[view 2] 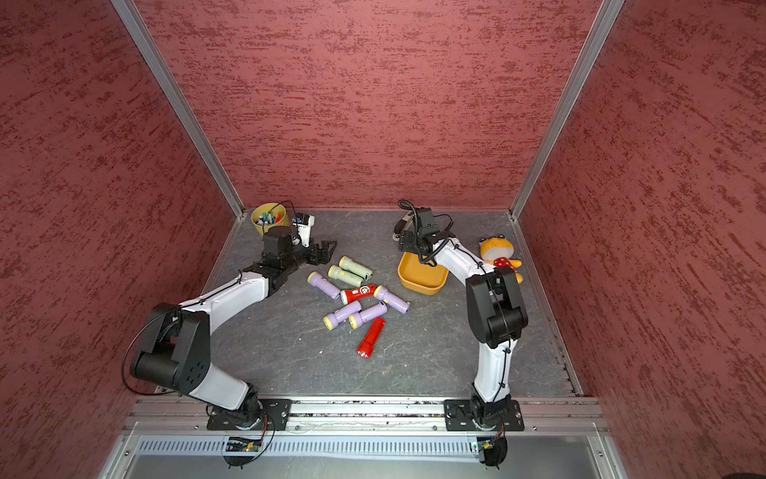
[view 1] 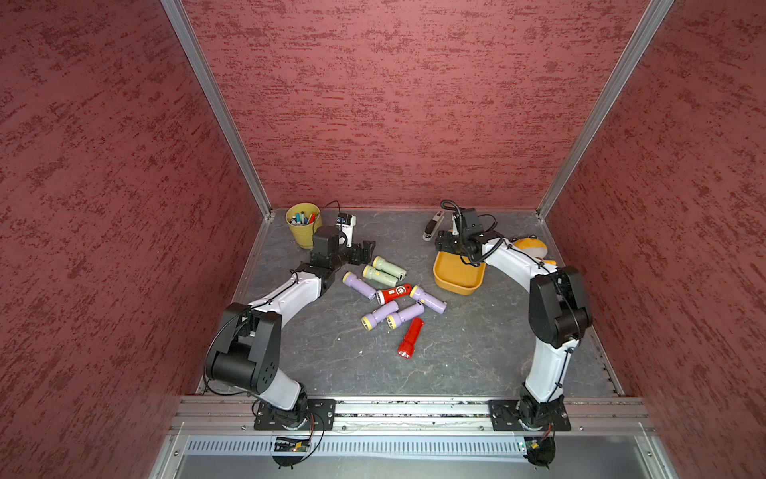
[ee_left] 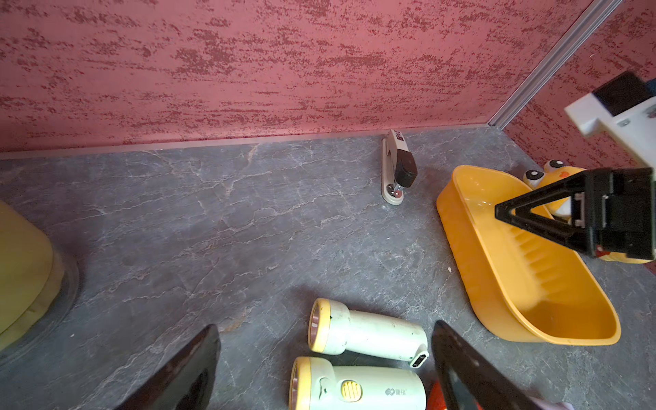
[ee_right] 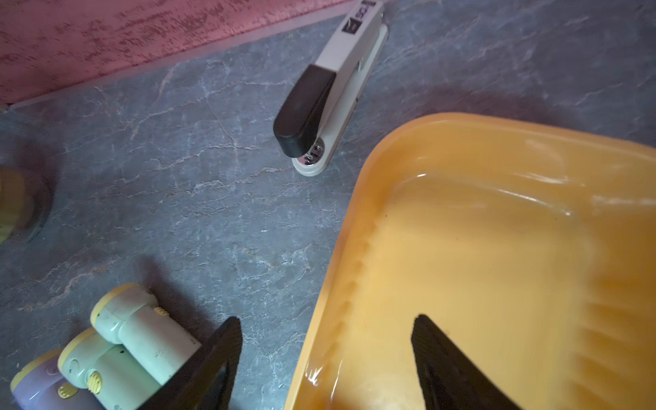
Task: Put the flashlights into the storage boxes
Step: Adjust the storage box at the center of the board.
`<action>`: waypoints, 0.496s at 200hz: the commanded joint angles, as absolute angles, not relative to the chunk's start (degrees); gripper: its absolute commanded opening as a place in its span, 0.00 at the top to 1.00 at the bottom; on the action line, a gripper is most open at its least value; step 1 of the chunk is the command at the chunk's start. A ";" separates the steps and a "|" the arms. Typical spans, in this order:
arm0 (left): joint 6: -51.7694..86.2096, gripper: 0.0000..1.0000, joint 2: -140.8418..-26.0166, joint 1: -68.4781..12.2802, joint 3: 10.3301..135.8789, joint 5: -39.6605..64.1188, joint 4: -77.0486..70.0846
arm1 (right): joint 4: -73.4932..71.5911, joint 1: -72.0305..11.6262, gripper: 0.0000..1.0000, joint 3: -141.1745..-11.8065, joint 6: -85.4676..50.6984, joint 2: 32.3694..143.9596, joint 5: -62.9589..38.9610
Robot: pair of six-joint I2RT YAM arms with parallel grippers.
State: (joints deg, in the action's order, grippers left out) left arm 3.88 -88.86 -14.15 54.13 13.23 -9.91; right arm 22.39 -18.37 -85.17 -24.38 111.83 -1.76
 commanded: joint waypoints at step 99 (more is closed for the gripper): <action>2.62 0.07 -91.85 -14.15 55.64 13.06 -10.02 | 28.77 -18.23 0.46 -93.14 -21.42 121.75 -3.54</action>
State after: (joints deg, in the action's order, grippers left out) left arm 3.57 -91.68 -14.15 54.89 13.19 -9.87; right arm 26.48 -18.37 -91.98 -23.66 121.23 -3.44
